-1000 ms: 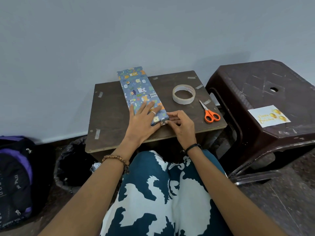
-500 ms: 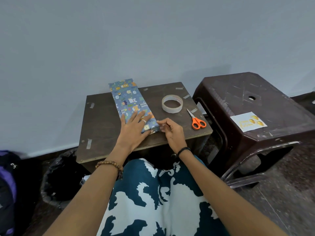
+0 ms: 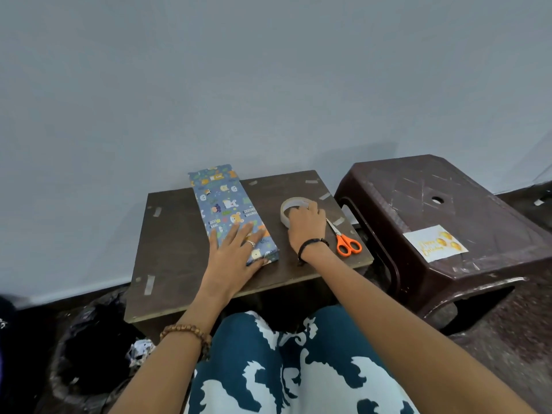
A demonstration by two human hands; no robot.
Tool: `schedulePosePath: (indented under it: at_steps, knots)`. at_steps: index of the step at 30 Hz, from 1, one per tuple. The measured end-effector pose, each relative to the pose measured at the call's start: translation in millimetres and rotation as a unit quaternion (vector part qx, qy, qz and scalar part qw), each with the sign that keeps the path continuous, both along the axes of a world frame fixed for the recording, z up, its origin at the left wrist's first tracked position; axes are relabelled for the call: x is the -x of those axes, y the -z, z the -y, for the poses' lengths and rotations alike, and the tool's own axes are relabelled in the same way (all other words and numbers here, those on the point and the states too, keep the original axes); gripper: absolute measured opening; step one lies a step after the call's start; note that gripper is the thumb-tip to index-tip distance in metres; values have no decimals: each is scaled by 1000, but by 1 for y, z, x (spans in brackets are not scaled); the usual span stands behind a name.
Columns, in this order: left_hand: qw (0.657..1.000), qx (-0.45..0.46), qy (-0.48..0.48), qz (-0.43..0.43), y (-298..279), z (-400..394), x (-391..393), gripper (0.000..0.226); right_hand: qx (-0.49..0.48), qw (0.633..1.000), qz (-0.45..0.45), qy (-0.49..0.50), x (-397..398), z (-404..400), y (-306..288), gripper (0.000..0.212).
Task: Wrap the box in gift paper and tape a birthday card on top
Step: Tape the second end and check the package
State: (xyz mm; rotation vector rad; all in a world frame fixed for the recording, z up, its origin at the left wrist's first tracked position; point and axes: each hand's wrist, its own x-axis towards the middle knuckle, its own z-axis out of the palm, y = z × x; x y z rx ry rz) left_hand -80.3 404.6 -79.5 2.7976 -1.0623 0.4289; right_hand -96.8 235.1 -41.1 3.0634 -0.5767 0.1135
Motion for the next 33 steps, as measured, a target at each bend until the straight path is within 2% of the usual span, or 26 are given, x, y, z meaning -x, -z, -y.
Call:
schedulePosePath:
  at_steps: [6, 11, 14, 20, 28, 33]
  knots:
    - [1000, 12, 8, -18, 4, 1, 1, 57, -74, 994, 63, -46, 4, -8, 3, 28]
    - [999, 23, 7, -36, 1, 1, 0, 59, -115, 990, -54, -56, 15, 22, 2, 44]
    - [999, 30, 6, -34, 3, -1, 1, 59, -121, 989, -25, -86, 23, 32, 6, 41]
    - [999, 36, 7, -33, 2, 1, 2, 59, -169, 980, 24, -104, 29, 29, 5, 21]
    - [1000, 5, 0, -8, 0, -1, 1, 57, -139, 983, 60, -104, 31, 33, 12, 32]
    - [999, 32, 4, -23, 5, -1, 1, 58, -125, 983, 78, -112, 31, 32, 13, 37]
